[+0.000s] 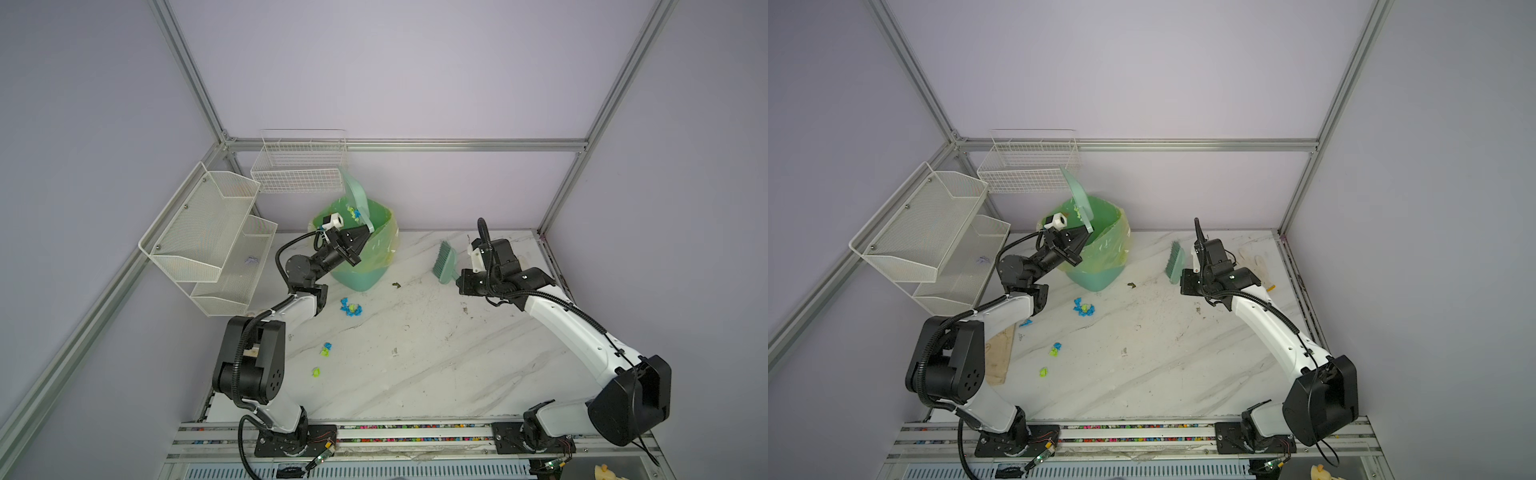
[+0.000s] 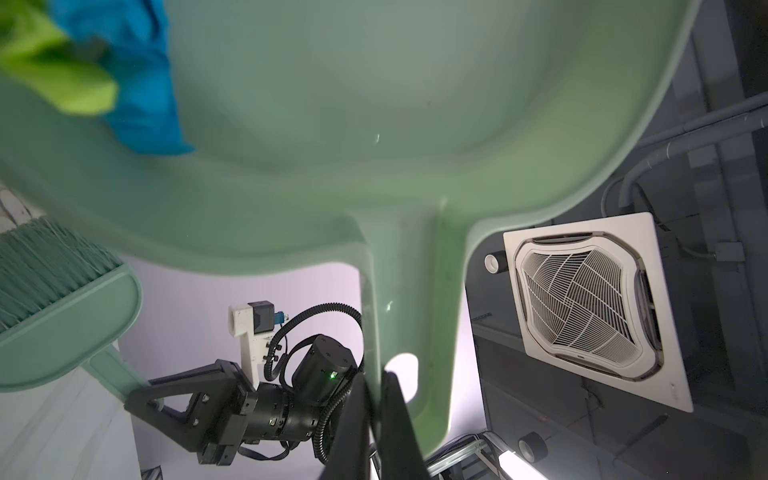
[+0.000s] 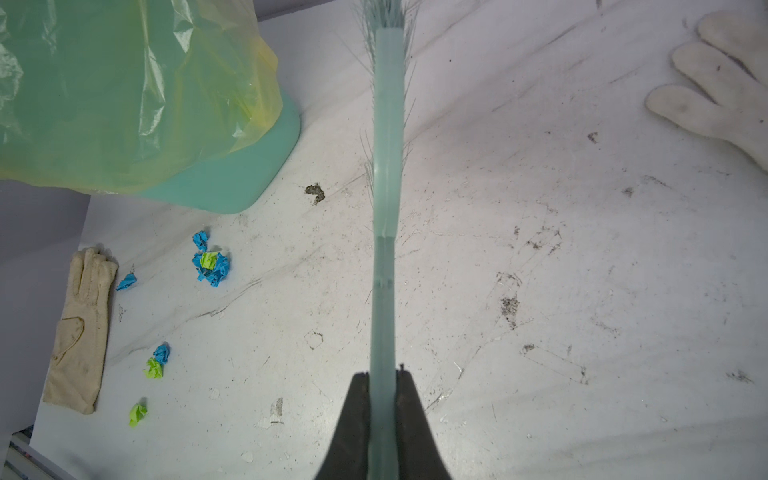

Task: Sweep away the paper scraps from the table
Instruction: 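Shake the tipped dustpan over the bin with the left gripper to empty it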

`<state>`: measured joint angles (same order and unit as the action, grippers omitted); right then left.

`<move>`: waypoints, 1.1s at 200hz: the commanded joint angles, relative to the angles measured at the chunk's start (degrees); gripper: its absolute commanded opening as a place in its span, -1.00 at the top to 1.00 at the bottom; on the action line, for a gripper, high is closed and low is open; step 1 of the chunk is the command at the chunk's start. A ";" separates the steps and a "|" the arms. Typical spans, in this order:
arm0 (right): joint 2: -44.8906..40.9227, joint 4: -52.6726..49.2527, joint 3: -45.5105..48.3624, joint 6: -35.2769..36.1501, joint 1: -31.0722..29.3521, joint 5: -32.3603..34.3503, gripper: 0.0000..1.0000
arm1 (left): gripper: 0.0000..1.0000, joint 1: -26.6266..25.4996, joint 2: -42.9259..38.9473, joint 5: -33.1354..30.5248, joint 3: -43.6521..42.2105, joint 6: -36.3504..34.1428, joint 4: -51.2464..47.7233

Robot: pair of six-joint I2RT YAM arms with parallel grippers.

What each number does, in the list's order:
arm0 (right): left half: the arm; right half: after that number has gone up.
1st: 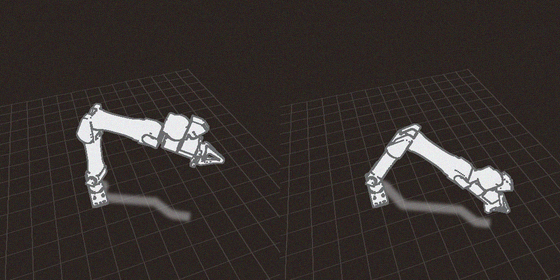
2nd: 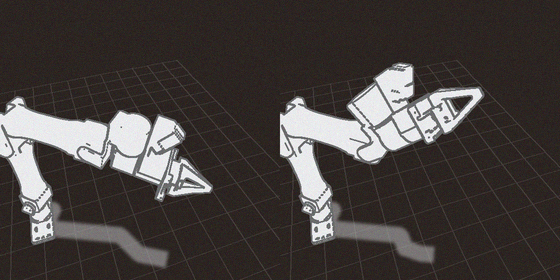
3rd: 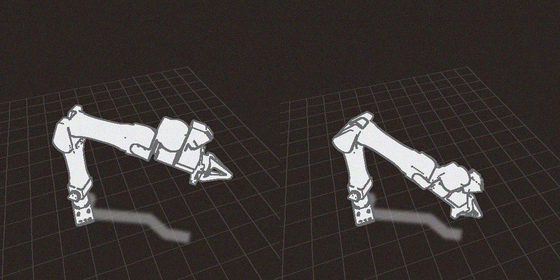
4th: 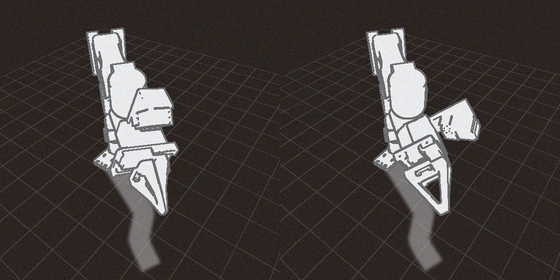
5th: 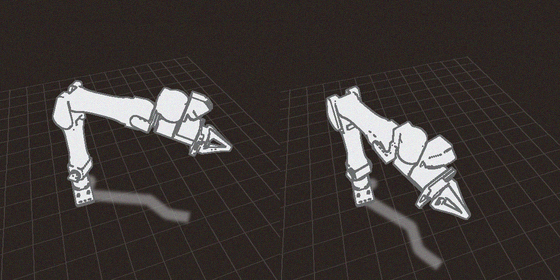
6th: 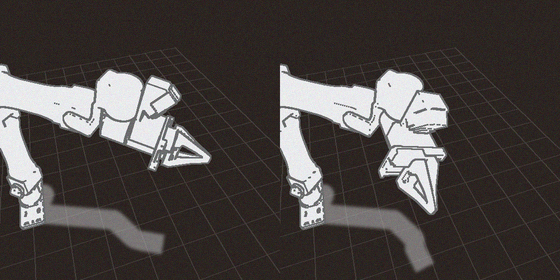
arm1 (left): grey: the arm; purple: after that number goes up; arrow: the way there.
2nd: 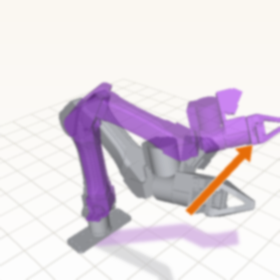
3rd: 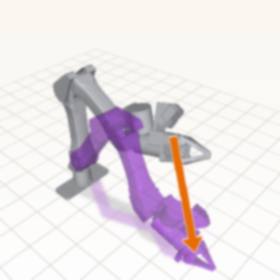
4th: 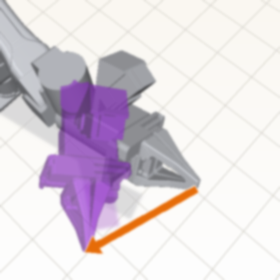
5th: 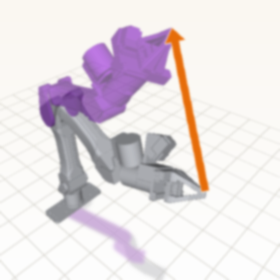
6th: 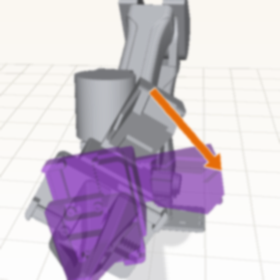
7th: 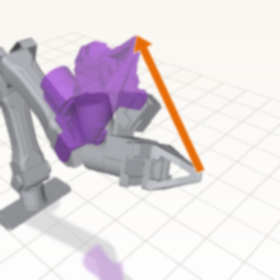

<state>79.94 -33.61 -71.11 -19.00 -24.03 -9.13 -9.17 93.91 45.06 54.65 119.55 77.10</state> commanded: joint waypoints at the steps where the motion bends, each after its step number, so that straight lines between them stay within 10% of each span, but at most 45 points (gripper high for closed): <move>1: -0.93 1.41 -2.49 -1.33 0.28 -0.57 1.00 | 1.00 -3.42 -0.68 -4.78 -0.99 23.14 8.86; 220: -2.60 -0.22 -3.07 -2.28 0.23 0.07 1.00 | 1.00 -7.14 1.58 4.13 7.51 17.93 6.50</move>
<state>78.30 -33.71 -72.77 -20.53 -23.99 -8.91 -16.53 100.05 46.98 58.46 119.68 81.43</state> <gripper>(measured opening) 0.100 0.048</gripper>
